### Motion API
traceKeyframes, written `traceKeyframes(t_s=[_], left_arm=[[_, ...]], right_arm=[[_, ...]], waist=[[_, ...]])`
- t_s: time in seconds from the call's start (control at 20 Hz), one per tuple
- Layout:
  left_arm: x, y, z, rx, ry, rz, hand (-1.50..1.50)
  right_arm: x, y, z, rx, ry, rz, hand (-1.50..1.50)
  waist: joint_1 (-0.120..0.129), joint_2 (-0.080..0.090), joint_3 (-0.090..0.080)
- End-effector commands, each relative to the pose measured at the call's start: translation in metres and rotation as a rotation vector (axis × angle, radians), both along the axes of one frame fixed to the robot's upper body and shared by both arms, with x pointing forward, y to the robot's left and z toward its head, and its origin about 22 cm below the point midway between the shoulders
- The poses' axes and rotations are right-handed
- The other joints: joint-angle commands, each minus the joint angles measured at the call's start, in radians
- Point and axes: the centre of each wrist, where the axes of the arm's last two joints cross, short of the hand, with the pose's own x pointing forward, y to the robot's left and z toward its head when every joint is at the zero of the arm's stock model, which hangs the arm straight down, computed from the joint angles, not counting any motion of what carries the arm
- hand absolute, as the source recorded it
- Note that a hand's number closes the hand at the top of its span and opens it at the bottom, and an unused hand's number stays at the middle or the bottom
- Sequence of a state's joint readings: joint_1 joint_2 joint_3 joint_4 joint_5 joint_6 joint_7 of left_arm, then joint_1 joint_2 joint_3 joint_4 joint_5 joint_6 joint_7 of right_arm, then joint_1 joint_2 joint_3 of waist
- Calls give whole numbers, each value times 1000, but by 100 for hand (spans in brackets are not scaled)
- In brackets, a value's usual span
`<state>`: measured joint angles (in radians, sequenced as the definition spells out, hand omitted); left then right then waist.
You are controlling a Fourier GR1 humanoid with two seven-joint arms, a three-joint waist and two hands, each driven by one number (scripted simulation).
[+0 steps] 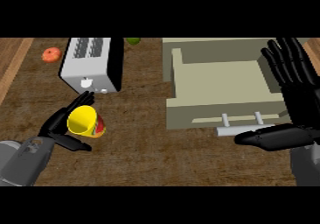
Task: Pick up the cup, place it into the drawer and close the drawer
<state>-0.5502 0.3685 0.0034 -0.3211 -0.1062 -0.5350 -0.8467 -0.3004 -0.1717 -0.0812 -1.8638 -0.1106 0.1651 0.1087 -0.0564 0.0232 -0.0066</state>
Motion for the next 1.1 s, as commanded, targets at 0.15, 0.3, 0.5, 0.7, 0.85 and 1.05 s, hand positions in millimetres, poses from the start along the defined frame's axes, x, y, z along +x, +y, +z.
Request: traceKeyframes(t_s=[0.15,0.3,0.5,0.7,0.85,1.05], left_arm=[[3,-6,-3,-160,-48,-97,-150],[2,-19,-10,-135,-49,-97,-150],[-2,-32,-19,-186,-40,-151,-150],[7,-36,-13,-240,12,-190,-150],[2,-57,-24,-316,27,-224,150],[18,-68,-9,-273,-199,-158,150]], right_arm=[[1,1,-7,-6,23,19,-150],[0,-3,3,1,-1,23,-150],[3,-2,5,-10,10,-5,-150],[0,-5,2,-9,9,12,-150],[0,-10,5,-29,12,-9,-150],[4,-8,2,-33,10,1,-150]], waist=[[-1,2,0],[-20,8,-3],[1,3,-1],[-11,4,-1],[-14,5,-2],[-3,5,-2]])
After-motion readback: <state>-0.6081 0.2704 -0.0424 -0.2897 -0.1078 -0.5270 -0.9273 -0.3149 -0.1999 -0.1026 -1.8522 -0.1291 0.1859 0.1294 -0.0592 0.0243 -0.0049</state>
